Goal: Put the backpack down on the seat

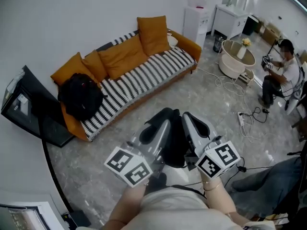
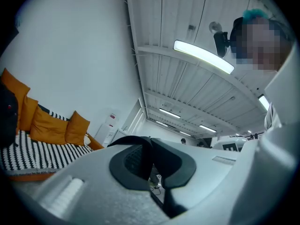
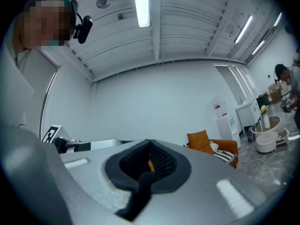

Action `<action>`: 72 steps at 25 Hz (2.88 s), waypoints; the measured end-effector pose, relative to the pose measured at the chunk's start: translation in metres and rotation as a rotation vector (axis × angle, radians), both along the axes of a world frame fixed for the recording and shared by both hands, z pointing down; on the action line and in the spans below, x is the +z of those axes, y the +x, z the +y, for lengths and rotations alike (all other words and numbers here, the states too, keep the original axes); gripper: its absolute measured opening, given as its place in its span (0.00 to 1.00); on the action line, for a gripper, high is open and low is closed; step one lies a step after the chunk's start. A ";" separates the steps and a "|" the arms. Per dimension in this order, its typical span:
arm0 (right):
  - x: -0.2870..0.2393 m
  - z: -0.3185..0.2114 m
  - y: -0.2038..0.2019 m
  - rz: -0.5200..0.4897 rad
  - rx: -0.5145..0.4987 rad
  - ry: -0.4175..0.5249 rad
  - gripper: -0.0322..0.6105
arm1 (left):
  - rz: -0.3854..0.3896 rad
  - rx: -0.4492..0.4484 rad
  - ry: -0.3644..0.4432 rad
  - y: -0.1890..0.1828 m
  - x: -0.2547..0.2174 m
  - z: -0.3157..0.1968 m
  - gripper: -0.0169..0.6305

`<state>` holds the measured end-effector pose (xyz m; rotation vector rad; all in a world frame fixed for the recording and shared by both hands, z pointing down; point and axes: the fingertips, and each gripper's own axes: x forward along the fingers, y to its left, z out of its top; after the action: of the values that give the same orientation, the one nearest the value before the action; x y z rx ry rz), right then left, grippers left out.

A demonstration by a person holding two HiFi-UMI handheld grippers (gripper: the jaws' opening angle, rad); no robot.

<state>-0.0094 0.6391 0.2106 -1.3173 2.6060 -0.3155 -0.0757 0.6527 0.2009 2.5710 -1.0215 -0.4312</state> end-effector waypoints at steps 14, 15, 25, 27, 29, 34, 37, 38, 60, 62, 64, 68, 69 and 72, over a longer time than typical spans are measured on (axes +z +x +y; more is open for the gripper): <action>0.004 -0.156 -0.045 0.030 0.018 -0.011 0.05 | 0.089 0.028 -0.011 -0.048 -0.015 -0.175 0.04; 0.007 -0.161 -0.044 0.030 0.021 -0.022 0.05 | 0.090 0.025 -0.022 -0.050 -0.012 -0.180 0.04; 0.020 -0.229 -0.032 0.010 0.013 -0.040 0.05 | 0.109 0.026 -0.100 -0.036 0.012 -0.245 0.04; 0.021 -0.250 -0.028 0.006 0.008 -0.038 0.05 | 0.110 0.028 -0.102 -0.031 0.014 -0.261 0.04; 0.022 -0.273 -0.022 0.004 0.004 -0.036 0.05 | 0.108 0.030 -0.102 -0.023 0.015 -0.283 0.04; 0.019 -0.340 0.002 -0.001 -0.016 -0.037 0.05 | 0.101 0.026 -0.100 0.006 0.014 -0.343 0.04; 0.014 -0.375 0.017 0.005 -0.040 -0.024 0.05 | 0.102 0.007 -0.087 0.023 0.009 -0.381 0.04; 0.013 -0.386 0.022 0.005 -0.047 -0.022 0.05 | 0.101 0.000 -0.081 0.029 0.007 -0.393 0.05; 0.018 -0.513 0.107 -0.011 -0.127 -0.025 0.05 | 0.088 -0.081 -0.079 0.109 0.005 -0.524 0.04; 0.023 -0.521 0.107 -0.011 -0.129 -0.038 0.05 | 0.079 -0.075 -0.092 0.111 0.009 -0.534 0.04; 0.028 -0.531 0.106 -0.006 -0.129 -0.045 0.05 | 0.072 -0.069 -0.107 0.113 0.015 -0.548 0.04; 0.030 -0.563 0.112 -0.010 -0.093 -0.041 0.05 | 0.077 -0.044 -0.130 0.118 0.022 -0.579 0.05; 0.030 -0.573 0.112 -0.011 -0.087 -0.042 0.05 | 0.081 -0.038 -0.131 0.118 0.024 -0.588 0.05; 0.033 -0.606 0.108 -0.011 -0.079 -0.046 0.05 | 0.093 -0.034 -0.136 0.113 0.027 -0.622 0.05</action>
<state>0.0990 0.0330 0.2440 -1.2256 2.6612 -0.3962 0.0369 0.0308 0.2283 2.3941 -1.0263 -0.4689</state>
